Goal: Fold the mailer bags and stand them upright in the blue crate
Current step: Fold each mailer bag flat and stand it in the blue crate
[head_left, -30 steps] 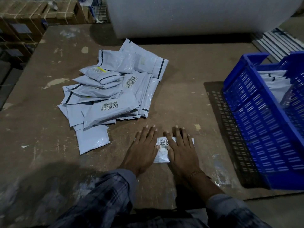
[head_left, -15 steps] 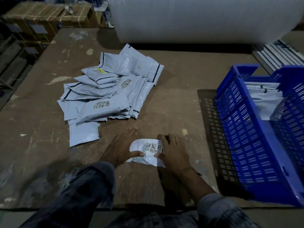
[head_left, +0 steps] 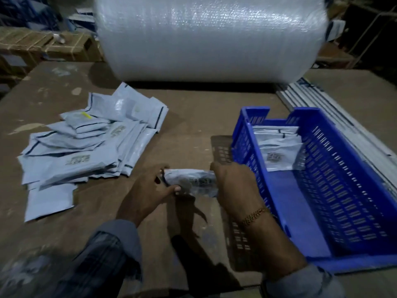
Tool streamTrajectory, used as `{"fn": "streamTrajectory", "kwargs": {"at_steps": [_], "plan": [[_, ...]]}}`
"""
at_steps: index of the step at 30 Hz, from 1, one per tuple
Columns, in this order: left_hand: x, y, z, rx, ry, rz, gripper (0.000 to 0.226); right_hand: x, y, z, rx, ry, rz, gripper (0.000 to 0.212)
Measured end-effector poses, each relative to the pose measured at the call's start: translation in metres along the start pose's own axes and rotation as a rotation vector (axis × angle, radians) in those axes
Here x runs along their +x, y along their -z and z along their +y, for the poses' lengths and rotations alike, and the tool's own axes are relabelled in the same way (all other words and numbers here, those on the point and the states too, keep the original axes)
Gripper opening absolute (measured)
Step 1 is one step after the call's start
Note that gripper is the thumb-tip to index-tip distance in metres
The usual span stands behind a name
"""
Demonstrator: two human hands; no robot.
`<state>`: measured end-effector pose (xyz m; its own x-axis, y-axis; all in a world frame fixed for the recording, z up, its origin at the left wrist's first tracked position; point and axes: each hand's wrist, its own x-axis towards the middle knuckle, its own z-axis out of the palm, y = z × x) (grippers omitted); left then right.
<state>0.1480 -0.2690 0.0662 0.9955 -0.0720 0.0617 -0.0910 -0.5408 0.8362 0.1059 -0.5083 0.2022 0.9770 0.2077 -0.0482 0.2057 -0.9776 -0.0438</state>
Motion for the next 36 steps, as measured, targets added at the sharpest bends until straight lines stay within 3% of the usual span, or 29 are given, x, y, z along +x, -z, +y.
{"fn": "streamTrajectory", "kwargs": {"at_steps": [3,9,14,17,21,24,28,36], "plan": [[0.015,-0.034,-0.014,0.020,0.139,0.033,0.113,-0.011,0.028,0.048,0.101,-0.065,0.218,0.037],[0.036,-0.108,-0.006,0.383,0.344,-0.110,0.118,-0.019,0.058,0.144,0.183,-0.284,0.447,0.028],[0.032,-0.135,0.000,0.470,0.515,-0.307,0.142,-0.017,0.046,0.231,0.107,-0.447,0.331,0.021],[0.033,-0.137,-0.001,0.506,0.511,-0.357,0.142,0.002,0.019,0.276,0.092,-0.499,0.215,0.017],[0.036,-0.134,0.000,0.537,0.525,-0.420,0.140,0.041,-0.033,0.309,0.125,-0.424,-0.008,0.016],[0.036,-0.132,0.001,0.543,0.521,-0.440,0.140,0.056,-0.064,0.317,0.041,-0.368,-0.071,0.020],[0.034,-0.132,0.002,0.545,0.506,-0.439,0.140,0.063,-0.084,0.326,-0.105,-0.331,-0.028,0.032],[0.035,-0.133,-0.002,0.516,0.487,-0.413,0.139,0.075,-0.117,0.328,-0.198,-0.185,0.157,0.032]]}}
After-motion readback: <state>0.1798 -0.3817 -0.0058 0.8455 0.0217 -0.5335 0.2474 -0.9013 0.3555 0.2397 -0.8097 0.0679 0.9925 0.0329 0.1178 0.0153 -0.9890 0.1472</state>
